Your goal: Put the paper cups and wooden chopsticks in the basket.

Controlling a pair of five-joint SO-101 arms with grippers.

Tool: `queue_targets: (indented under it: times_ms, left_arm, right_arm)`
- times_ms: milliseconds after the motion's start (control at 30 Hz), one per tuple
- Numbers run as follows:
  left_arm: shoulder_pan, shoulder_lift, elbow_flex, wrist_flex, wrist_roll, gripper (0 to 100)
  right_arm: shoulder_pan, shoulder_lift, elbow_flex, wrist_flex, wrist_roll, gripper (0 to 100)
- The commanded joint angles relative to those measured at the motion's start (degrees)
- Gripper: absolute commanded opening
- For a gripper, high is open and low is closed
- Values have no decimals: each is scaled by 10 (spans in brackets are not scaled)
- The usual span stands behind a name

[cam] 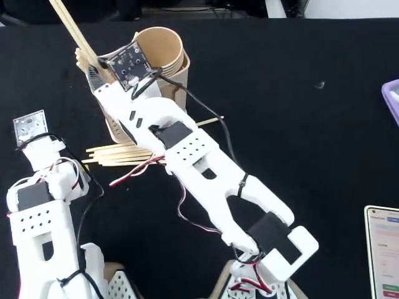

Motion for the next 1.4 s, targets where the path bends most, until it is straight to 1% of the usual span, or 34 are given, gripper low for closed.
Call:
queue_targets:
  times_ms: [0,100,200,267,467,533,600,667,733,833,900,1033,1200,1367]
  left_arm:
    - [-5,-10,-3,-5,-1,205]
    - [-5,-10,-3,-7,-1,205]
    - [-5,-10,-3,-8,-1,205]
    - [-5,-10,-2,-8,-1,205]
    - [-5,-10,-2,-7,-1,205]
    - [-5,-10,-2,-8,-1,205]
    - [-5,-10,-2,-9,-1,205]
    - [-5,-10,-2,-9,-1,205]
    - [-5,-10,-3,-8,-2,205]
    - [-5,-10,-4,-6,-2,205]
    - [-5,-10,-4,-6,-2,205]
    - [-5,-10,-4,-6,-2,205]
    - [-5,-10,-4,-6,-4,205]
    - [-5,-10,-4,-5,-4,205]
  right_arm:
    - [9,-21,1,-2,-1,130]
    - [9,-63,1,43,0,112]
    - [10,-138,3,130,0,111]
    - [11,-196,4,222,0,110]
    - [12,-343,21,582,2,113]
    - [11,-370,58,656,24,113]
    - [12,-385,118,688,84,113]
    - [14,-393,194,689,166,113]
    - [27,-396,269,658,229,113]
    - [69,-394,363,565,283,119]
    - [99,-394,408,503,316,161]
    - [133,-394,452,433,356,248]
    - [130,-378,449,419,376,234]
    - [130,-269,400,400,376,233]
